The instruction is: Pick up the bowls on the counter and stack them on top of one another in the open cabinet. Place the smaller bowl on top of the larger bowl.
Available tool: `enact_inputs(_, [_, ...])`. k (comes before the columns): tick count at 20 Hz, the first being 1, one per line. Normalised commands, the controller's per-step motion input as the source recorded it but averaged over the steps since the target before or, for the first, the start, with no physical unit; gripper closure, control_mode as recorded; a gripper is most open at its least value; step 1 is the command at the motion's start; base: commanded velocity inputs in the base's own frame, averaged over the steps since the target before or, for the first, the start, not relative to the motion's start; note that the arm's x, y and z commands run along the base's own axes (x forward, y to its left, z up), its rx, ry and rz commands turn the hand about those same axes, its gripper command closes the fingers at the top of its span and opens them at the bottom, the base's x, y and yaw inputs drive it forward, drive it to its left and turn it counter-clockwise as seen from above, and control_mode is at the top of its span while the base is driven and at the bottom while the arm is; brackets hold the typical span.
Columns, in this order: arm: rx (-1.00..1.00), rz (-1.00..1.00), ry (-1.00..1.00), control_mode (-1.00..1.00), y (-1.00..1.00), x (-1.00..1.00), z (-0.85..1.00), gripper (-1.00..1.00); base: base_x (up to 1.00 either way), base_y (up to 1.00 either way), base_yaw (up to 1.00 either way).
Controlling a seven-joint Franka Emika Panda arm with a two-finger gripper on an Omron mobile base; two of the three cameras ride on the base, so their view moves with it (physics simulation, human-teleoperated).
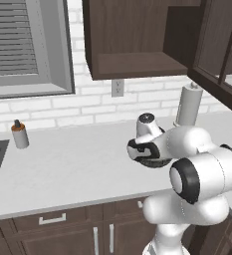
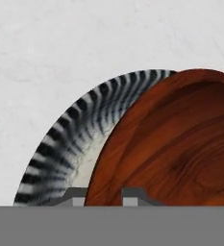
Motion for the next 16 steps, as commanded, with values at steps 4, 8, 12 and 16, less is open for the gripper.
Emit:
enact_inputs(4, [0.00,0.03,0.00,-1.00,0.00,-0.18,0.02,-1.00,0.00,0.00,0.00])
enact_inputs(8, [0.00,0.02,-0.01,-1.00,0.11,-0.30,0.26,-1.00,0.00,0.00,0.00])
enact_inputs(12, [0.00,0.02,0.00,-1.00,0.08,-0.20,0.26,-1.00,0.00,0.00,0.00])
enact_inputs(16, [0.00,0.03,-0.03,-1.00,0.11,-0.13,0.33,-1.00,0.00,0.00,0.00])
